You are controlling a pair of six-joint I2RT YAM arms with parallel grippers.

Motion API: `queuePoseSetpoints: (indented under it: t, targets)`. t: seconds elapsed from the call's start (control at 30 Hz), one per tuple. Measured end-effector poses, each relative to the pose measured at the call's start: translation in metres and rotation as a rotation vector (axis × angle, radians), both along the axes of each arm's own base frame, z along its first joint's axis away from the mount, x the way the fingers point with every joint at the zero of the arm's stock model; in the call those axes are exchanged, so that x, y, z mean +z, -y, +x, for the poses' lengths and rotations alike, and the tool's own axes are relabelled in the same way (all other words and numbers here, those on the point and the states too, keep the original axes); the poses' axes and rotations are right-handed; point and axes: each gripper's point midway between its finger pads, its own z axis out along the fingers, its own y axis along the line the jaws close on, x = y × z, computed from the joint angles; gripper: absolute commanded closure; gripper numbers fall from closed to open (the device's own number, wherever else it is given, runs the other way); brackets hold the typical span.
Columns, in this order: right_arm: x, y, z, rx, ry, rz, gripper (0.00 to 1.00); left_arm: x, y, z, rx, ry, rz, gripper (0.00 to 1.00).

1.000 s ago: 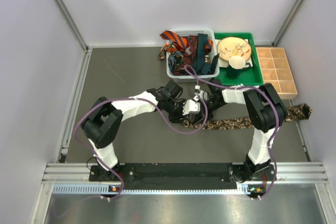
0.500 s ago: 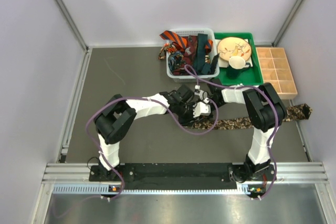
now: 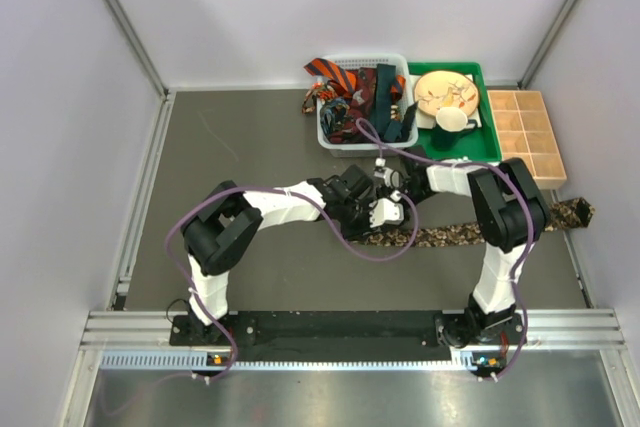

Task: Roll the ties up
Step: Roll the tie at the center of the board.

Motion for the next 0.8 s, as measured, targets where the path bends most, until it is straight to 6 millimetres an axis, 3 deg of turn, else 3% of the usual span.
queuePoseSetpoints:
  t: [0.03, 0.13, 0.27, 0.43, 0.8]
  targets:
    - [0.003, 0.003, 0.002, -0.005, 0.003, 0.001, 0.68, 0.000, 0.000, 0.000, -0.001, 0.003, 0.001, 0.66]
    - [0.013, 0.013, 0.006, -0.022, 0.014, 0.009, 0.62, 0.000, 0.000, 0.000, -0.004, 0.007, 0.001, 0.66]
    - [0.026, 0.017, 0.010, -0.043, 0.009, 0.048, 0.60, 0.000, 0.000, 0.001, -0.006, 0.009, 0.001, 0.66]
    - [0.034, 0.009, 0.009, -0.042, -0.004, 0.115, 0.62, 0.000, 0.000, 0.001, -0.006, 0.009, 0.001, 0.66]
    - [0.020, 0.002, -0.006, -0.031, -0.050, 0.160, 0.67, 0.000, 0.000, 0.001, -0.006, 0.006, 0.003, 0.66]
